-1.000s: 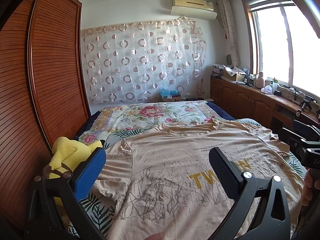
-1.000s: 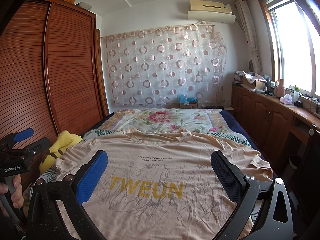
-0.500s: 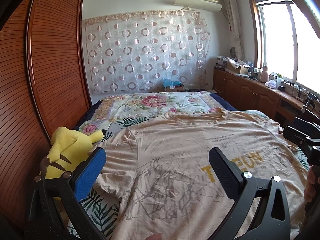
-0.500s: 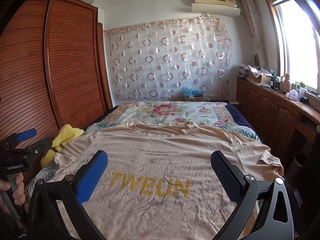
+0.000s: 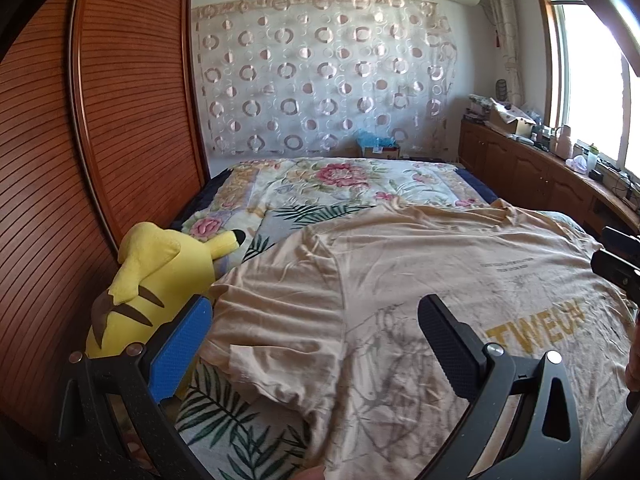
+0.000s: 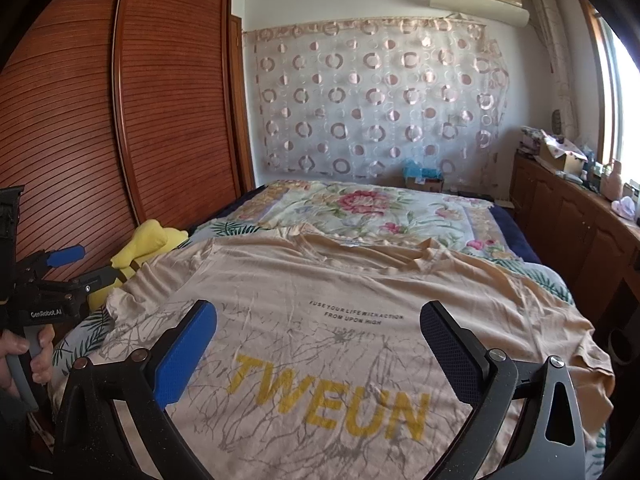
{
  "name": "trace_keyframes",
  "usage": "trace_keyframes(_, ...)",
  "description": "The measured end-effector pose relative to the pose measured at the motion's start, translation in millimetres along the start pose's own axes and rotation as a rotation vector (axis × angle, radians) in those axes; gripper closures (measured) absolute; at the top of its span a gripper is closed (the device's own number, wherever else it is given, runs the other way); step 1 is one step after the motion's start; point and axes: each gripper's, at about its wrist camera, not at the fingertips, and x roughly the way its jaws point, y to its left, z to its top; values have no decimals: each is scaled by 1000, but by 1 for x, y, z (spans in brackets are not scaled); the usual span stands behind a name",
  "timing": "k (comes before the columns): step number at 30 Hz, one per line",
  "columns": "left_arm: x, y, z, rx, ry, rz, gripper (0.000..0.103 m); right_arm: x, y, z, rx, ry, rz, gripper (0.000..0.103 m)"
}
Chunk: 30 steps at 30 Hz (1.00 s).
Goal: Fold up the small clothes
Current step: 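Move both grippers over the beige T-shirt toward its hem, then grasp the T-shirt sleeve with the left gripper and lift it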
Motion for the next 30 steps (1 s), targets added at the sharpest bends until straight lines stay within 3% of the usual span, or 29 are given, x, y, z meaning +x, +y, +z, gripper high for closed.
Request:
trace_keyframes(10, 36, 52, -8, -61, 103, -4, 1, 32, -8, 15, -59, 140, 88, 7)
trace_keyframes(15, 61, 84, -10, -111, 170, -30, 24, 42, -15, 24, -83, 201, 103, 7)
trace_keyframes(21, 97, 107, -18, -187, 288, -91, 43, 53, -18, 32, -85, 259, 120, 7)
trace_keyframes(24, 111, 108, -20, -201, 322, -116, 51, 57, -16, 38, -76, 275, 122, 7)
trace_keyframes(30, 131, 99, -11, -174, 363, -138, 56, 57, -10, 43, -71, 277, 130, 7)
